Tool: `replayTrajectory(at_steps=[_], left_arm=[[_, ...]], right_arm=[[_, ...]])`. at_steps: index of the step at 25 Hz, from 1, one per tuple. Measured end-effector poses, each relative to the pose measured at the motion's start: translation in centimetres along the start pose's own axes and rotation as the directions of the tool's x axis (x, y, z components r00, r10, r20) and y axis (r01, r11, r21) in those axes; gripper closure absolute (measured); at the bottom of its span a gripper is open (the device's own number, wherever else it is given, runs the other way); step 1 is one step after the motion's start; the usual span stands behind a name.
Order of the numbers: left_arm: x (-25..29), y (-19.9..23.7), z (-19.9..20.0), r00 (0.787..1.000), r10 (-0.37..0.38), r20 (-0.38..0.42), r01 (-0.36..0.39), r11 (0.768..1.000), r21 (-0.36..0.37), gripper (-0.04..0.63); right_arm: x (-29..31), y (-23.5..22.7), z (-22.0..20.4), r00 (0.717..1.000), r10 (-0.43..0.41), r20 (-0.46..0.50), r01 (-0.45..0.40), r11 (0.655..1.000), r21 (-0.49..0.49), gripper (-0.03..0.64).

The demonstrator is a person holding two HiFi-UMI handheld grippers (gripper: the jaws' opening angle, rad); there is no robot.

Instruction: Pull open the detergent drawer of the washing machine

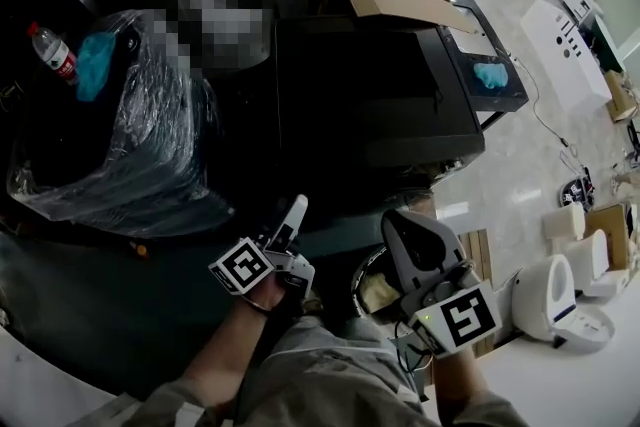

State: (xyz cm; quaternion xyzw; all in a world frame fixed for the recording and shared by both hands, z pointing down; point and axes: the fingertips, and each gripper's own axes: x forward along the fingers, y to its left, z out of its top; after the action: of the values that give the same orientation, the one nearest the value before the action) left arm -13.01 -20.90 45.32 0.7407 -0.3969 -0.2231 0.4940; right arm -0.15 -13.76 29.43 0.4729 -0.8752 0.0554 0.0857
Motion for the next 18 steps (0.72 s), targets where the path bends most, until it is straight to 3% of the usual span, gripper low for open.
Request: replayTrajectory(at_steps=[12,18], left_arm=[[3.3,8.1,-3.6,0.999,0.048,-0.021,-0.05,0.99,-0.129,0.184],[6.1,10.8,-5.2,1.0,0.0,0.015,0.003,0.976,-0.216,0.184]], right_arm=[[4.7,-2.5,-5.5,0.997,0.013,-0.073,-0.009,0.998,0.055,0.583],[6.8,-3.8,-9.6,0.994,0.047,-0.098,-0.041,0.997,0.063,0.583]])
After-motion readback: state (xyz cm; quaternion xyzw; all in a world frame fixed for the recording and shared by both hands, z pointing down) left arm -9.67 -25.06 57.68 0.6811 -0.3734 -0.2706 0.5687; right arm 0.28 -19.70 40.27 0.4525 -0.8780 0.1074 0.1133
